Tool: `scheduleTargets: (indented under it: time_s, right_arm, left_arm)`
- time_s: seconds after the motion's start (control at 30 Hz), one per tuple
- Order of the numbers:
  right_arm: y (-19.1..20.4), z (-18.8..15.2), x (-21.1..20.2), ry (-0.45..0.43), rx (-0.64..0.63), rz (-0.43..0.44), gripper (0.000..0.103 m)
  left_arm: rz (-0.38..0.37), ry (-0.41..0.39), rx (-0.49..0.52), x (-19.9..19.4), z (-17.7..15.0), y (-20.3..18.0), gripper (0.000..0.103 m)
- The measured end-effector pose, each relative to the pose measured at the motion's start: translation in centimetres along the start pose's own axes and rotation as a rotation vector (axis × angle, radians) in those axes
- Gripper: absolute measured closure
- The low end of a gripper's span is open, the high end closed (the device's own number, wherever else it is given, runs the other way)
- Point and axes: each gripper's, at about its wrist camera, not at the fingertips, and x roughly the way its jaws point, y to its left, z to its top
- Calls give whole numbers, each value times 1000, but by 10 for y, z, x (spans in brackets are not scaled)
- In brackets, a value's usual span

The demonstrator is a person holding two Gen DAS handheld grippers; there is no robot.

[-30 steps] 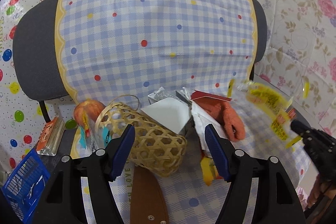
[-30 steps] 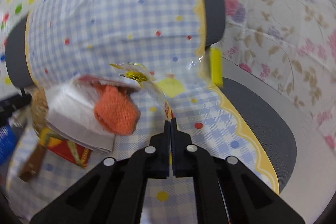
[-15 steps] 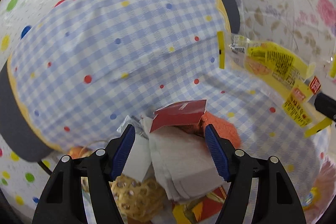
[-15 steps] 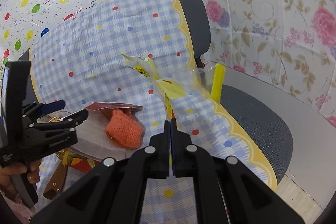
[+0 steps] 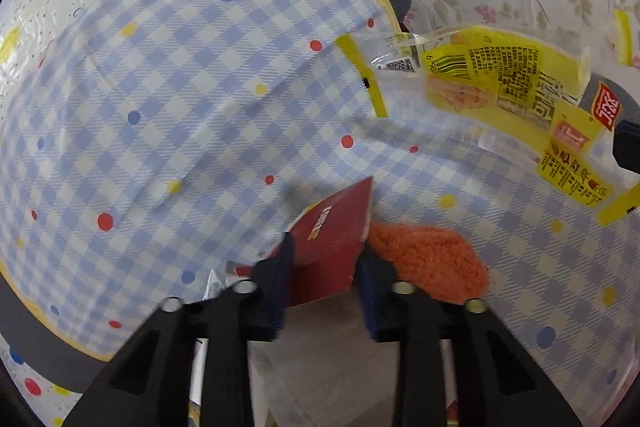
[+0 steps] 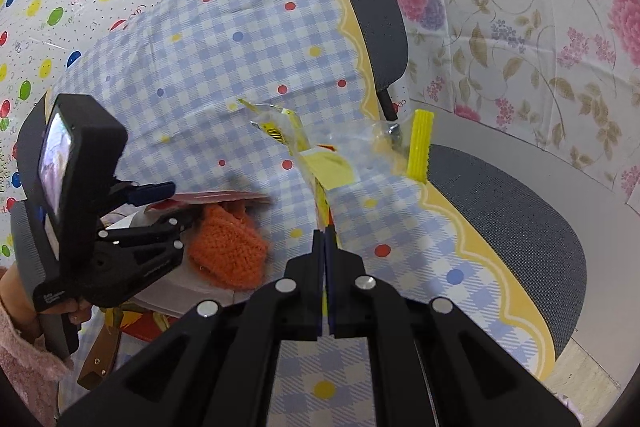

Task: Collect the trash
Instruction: 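Grasp the yellow snack packet with the right tool while the left tool grasps a red card, then carry the yellow packet and red card to the bin and release them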

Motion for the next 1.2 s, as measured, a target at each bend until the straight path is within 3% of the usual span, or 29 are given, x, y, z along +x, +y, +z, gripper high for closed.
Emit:
scheduleTargets:
  time_s: [0.1, 0.4, 0.87, 1.2]
  right_arm:
    - [2, 0, -7, -13, 1, 4, 101]
    - [15, -2, -60, -82, -14, 17, 101]
    - [6, -30, -127, -71, -5, 8, 101]
    - [-8, -60, -178, -79, -3, -41, 101]
  left_arm:
    - [20, -63, -46, -14, 2, 7, 102]
    - [-24, -238, -281, -90, 1, 36, 102]
    - [-157, -255, -446, -167, -59, -6, 102]
    - [-251, -320, -482, -214, -91, -47, 102]
